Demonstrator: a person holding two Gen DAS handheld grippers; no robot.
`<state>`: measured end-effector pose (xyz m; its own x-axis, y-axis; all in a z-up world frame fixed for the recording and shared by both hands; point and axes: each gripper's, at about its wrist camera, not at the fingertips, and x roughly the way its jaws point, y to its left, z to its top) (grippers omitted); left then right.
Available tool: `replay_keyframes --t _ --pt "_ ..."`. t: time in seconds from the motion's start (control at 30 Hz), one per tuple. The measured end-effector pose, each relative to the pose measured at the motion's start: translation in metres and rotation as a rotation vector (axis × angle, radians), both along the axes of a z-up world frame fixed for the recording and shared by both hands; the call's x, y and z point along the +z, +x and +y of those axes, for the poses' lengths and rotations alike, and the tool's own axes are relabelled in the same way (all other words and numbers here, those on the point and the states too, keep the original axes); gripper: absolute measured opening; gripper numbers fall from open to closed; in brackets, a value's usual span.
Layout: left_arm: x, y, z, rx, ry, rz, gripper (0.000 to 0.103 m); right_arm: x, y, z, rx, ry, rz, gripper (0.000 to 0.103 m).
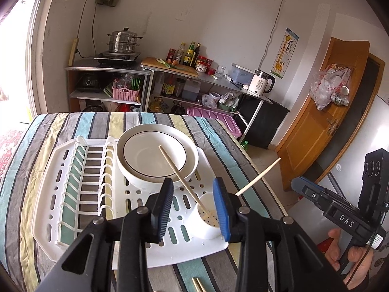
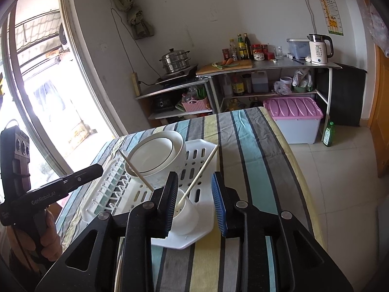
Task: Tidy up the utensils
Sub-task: 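Open the left tool to drop its chopstick into the cup while the right tool releases its chopstick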
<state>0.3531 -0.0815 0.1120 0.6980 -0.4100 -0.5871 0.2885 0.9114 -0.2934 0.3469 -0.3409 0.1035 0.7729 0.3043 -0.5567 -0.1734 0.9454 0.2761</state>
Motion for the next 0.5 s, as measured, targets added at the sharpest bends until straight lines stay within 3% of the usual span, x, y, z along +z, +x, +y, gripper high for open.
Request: replay_keyframes --t 0.3,0.5 --pt "-0.008 -0.073 0.016 0.005 0.032 -0.051 0.036 0.003 -0.080 0.011 0.014 -0.033 -0.079 0.029" --pt "-0.021 -0.123 0.026 0.000 0.056 -0.058 0.036 -0.008 -0.125 0.014 0.001 -0.046 -0.076 0.029"
